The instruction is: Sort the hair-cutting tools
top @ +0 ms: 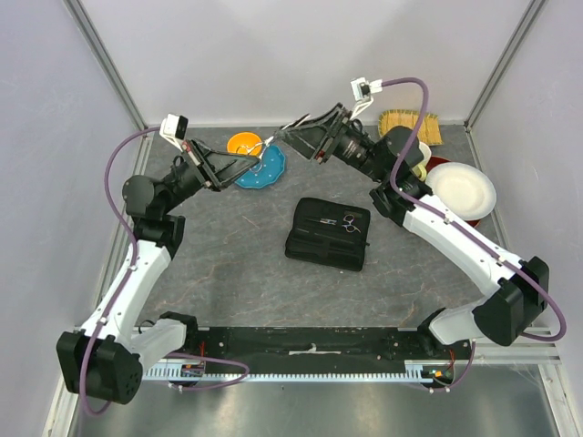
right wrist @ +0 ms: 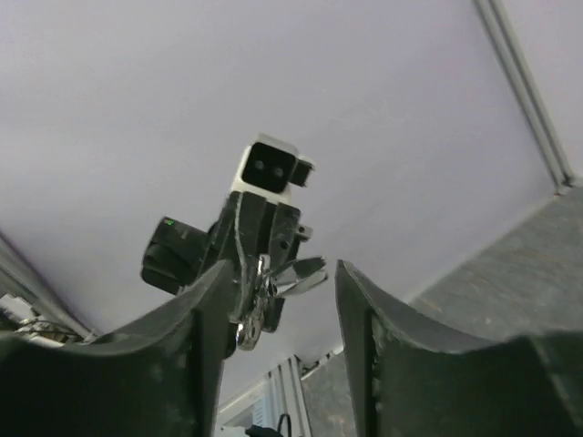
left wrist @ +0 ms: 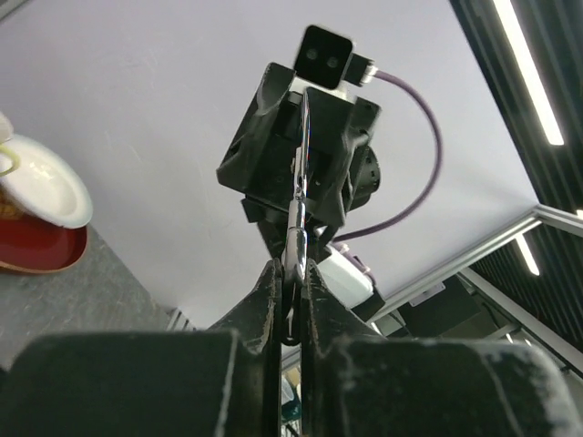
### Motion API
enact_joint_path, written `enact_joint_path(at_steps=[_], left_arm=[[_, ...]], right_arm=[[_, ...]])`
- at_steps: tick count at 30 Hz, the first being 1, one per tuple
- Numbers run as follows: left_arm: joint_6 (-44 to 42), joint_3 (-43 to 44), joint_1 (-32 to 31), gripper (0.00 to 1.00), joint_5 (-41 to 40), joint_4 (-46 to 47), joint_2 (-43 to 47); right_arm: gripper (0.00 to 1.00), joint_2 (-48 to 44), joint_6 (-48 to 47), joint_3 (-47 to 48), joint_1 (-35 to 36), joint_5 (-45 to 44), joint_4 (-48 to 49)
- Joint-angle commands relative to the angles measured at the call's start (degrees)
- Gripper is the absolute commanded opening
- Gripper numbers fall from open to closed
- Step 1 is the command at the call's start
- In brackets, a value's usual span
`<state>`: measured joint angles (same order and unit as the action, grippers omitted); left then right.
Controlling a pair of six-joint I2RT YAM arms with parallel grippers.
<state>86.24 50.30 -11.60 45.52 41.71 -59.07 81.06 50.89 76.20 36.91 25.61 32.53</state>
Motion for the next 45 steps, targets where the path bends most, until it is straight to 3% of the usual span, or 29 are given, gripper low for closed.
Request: enact_joint_path(at_steps=[1, 2, 4, 5, 11, 15, 24, 31, 45], left_arm=[[-2.9, -0.7, 5.9, 0.02, 6.1, -2.2, -1.1], [-4.0, -1.1, 7.1, 0.02, 7.2, -2.6, -1.7], [-6.4, -0.6, 9.8, 0.02, 10.8, -8.6, -2.5], [-11.1, 0.6, 10.4, 0.02, 11.9, -11.8, -3.5], [-37.3, 8.3, 11.3, 0.02, 12.7, -49.1, -9.5], [-41.1, 7.5, 11.3, 0.02, 14.6, -53.1, -14.0], [-45.4, 6.6, 11.3, 0.02, 14.1, -56.8, -20.1], [-46.9, 6.6, 11.3, 0.02, 13.6, -58.1, -21.8], [-48.0, 7.4, 11.3, 0.02, 14.2, -58.1, -24.3]], right_arm=[[0.67, -1.2, -11.1, 2.5, 0.4, -2.1, -16.2], [0.80, -2.4, -12.4, 2.5, 0.4, -5.5, -21.3], [0.86, -4.1, -15.9, 2.4, 0.3, -10.9, -27.0], [0.87, -4.5, -16.7, 2.2, 0.2, -18.3, -32.3], [0.84, -1.2, -15.0, 3.1, -0.7, -43.4, -61.0], [0.82, 1.1, -11.7, -1.3, -1.7, -50.7, -66.7], [0.72, 9.1, -8.4, -9.1, -6.8, -52.7, -69.1], [0.54, 15.6, -10.7, -11.8, -10.3, -50.1, -65.8], [0.43, 20.4, -18.7, -16.0, -14.1, -43.5, -54.3]])
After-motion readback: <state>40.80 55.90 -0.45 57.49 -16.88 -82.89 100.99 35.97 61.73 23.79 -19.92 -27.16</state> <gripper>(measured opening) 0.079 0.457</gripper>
